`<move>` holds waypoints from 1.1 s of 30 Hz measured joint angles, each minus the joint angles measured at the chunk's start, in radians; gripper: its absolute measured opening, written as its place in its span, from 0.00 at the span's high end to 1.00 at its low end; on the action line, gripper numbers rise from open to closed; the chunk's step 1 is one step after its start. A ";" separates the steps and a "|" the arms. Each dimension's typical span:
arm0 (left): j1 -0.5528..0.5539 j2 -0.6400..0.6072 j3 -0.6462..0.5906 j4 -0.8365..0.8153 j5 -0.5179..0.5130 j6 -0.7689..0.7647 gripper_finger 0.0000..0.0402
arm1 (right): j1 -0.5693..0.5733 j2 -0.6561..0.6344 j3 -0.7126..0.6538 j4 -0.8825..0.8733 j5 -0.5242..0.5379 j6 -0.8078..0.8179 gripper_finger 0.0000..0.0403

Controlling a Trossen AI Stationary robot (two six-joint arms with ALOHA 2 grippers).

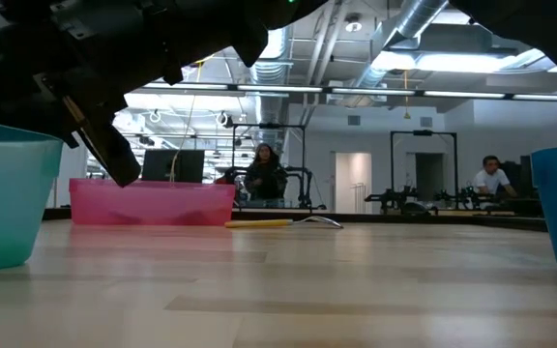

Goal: Sort silverware by color (type)
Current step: Put the blue spoon into the light blue bin, then put the yellow spoon into the pink bin

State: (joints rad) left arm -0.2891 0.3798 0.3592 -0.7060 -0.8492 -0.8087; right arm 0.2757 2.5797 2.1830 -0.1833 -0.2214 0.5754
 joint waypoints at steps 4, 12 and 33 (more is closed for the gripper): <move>0.000 0.000 0.000 -0.007 -0.001 0.000 0.53 | -0.003 0.000 0.000 0.001 0.002 -0.009 0.91; 0.000 0.000 0.000 -0.017 -0.002 0.000 0.53 | -0.002 0.001 0.000 0.008 0.010 -0.036 0.82; 0.000 0.000 0.000 -0.022 0.001 0.000 0.53 | -0.015 -0.006 0.024 0.132 0.017 -0.235 0.79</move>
State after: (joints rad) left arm -0.2890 0.3798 0.3592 -0.7280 -0.8483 -0.8085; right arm 0.2603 2.5739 2.2065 -0.0515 -0.2047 0.3405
